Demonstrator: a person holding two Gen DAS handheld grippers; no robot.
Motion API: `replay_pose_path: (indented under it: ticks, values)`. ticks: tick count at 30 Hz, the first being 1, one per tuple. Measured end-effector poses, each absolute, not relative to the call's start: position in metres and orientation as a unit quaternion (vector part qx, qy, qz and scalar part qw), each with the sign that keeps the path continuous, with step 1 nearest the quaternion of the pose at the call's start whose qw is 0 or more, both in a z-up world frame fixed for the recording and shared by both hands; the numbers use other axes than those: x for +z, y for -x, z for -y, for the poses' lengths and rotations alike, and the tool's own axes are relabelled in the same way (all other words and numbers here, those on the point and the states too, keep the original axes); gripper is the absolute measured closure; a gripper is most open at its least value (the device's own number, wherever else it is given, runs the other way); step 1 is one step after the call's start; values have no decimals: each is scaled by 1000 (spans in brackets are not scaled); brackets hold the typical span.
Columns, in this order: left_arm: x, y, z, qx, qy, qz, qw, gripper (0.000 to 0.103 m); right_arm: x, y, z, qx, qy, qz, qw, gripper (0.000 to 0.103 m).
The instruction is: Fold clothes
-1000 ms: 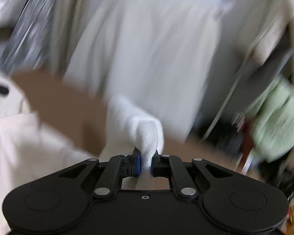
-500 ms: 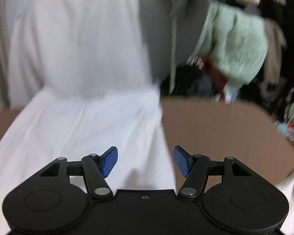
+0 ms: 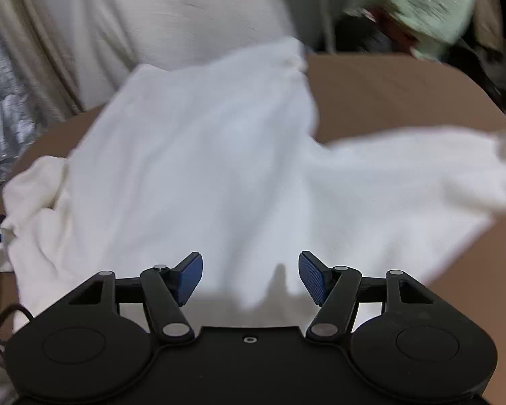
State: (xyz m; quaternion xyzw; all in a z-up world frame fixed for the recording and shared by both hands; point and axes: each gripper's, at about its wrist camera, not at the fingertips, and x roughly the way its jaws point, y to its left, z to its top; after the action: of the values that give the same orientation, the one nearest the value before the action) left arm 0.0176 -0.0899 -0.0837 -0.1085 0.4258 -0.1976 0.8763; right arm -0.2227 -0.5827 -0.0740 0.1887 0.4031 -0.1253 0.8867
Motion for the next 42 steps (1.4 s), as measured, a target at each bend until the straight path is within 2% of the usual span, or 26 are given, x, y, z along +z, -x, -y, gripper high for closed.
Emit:
replay_pose_path:
  ticks: [8,12,13,14,15,16,22,24,27,29,31,35,39,42]
  values:
    - [-89,-9,115,-244,56,-454,855,25,-98,285,605,-200,-324,-391,838,34]
    - [-95,-11,111,-226,65,-455,859,25,-138,298,610,-129,-446,-364,807,35]
    - [-96,-12,109,-219,62,-451,863,25,-151,298,613,-130,-463,-353,802,40]
    - [-98,-13,107,-213,59,-448,866,25,-154,296,617,-136,-463,-340,807,65]
    - [-99,-14,104,-207,58,-449,867,25,-157,294,620,-142,-461,-327,813,85]
    - [-99,-15,101,-202,58,-450,868,25,-149,286,621,-157,-431,-332,824,92]
    - [-104,-21,82,-175,77,-464,865,25,-29,275,573,-249,-210,-298,897,94]
    - [-107,-24,78,-170,87,-467,863,25,-24,273,563,-281,-137,-311,897,94]
    - [-112,-29,72,-161,102,-473,860,25,-75,263,570,-306,-85,-391,864,95]
    - [-112,-29,71,-155,98,-471,863,25,-121,256,579,-300,-90,-445,839,95]
    - [-110,-28,71,-148,87,-466,868,25,-127,252,576,-306,-84,-443,838,93]
    - [-99,-31,61,-140,99,-439,882,25,-100,254,578,-309,-115,-433,839,74]
    - [-93,-35,44,-129,129,-421,888,25,-74,269,592,-289,-252,-383,840,73]
    - [-94,-35,38,-128,150,-431,880,25,-53,270,577,-260,-259,-348,863,70]
